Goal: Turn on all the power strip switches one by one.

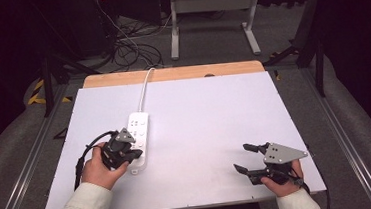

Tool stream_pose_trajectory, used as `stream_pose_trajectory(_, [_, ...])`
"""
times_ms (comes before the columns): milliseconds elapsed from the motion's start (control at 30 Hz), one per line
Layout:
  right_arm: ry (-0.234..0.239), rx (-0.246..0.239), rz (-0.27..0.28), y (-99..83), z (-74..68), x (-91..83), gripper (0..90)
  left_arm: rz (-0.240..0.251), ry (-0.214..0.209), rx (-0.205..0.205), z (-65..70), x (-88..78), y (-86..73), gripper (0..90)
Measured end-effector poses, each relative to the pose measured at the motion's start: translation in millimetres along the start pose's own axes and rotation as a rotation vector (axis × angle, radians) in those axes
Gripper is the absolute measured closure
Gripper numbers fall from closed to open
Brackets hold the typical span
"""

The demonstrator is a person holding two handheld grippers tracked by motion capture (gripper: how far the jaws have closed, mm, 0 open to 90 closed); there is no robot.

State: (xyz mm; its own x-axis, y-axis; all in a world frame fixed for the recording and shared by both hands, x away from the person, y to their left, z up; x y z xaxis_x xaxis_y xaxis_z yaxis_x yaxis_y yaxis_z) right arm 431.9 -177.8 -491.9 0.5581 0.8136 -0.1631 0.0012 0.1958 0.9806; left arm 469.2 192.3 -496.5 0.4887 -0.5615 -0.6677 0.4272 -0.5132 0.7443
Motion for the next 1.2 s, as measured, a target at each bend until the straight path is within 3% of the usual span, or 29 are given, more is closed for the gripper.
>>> stream_pose_trajectory(300, [0.003, 0.001, -0.004, -0.5, -0.9, 0.3, 28.5, 0.003, 0.003, -0.013, -0.7, 2.6, -1.6, 89.6])
stream_pose_trajectory(700, [0.007, -0.003, -0.01, -1.0, -1.9, 0.9, 28.5, 0.01, 0.026, 0.001, -0.7, 3.1, -1.9, 89.6])
stream_pose_trajectory(1200, [0.01, -0.004, -0.013, -1.2, -3.1, 0.9, 28.6, 0.021, 0.013, 0.003, -0.6, 5.7, -3.1, 89.8])
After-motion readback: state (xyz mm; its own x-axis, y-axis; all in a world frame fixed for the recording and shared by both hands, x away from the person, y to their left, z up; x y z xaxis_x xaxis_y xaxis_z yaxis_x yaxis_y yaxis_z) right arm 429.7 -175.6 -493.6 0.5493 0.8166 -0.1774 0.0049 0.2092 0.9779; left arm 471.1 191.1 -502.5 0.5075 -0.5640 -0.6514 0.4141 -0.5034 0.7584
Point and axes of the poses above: each handheld gripper's, and its own axes: x roughly forward along the jaws, y roughly out of its top, z roughly to its right, the point moved 7 cm from there along x, roughly forward along the jaws, and after that the axes turned 15 degrees about z, right-handed, at the moved point
